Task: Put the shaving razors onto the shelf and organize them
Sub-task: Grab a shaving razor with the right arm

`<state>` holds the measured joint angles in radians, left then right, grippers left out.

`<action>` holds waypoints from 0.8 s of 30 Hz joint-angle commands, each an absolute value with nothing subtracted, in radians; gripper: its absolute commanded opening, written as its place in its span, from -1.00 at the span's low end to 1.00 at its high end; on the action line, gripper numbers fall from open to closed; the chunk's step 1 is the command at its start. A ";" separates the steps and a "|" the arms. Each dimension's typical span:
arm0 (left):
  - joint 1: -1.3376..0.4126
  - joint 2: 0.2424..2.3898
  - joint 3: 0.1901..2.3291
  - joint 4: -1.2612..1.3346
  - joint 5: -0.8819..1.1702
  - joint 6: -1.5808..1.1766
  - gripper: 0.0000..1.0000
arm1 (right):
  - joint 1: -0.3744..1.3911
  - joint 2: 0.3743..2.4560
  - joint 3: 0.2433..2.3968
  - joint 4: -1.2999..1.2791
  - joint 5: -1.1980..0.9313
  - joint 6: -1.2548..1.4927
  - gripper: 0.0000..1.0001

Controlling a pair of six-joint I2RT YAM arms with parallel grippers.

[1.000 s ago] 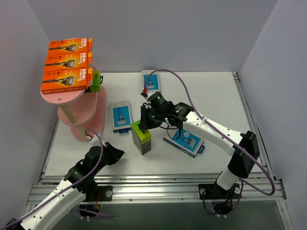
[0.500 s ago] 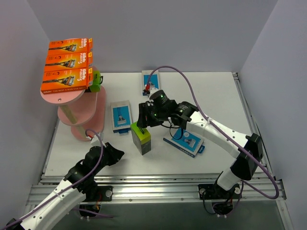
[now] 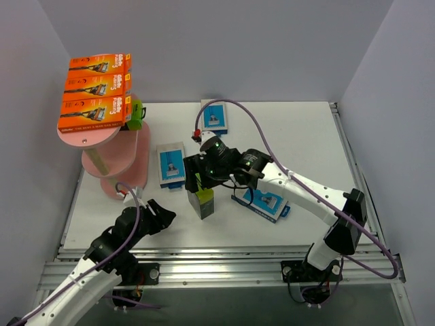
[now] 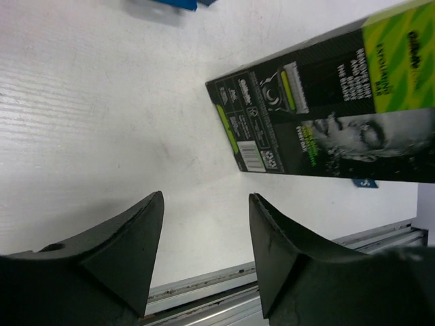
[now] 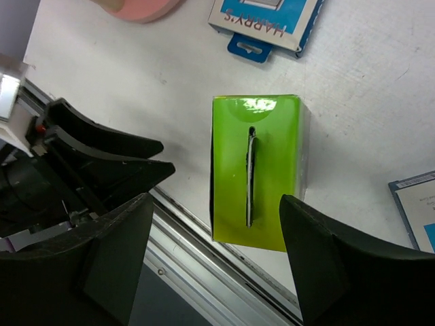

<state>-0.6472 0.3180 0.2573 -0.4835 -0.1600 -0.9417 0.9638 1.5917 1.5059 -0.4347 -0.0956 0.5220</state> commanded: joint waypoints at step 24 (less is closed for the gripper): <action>-0.647 0.282 0.382 -0.624 -0.253 -0.946 0.88 | 1.022 1.678 1.582 -0.545 0.100 0.489 0.46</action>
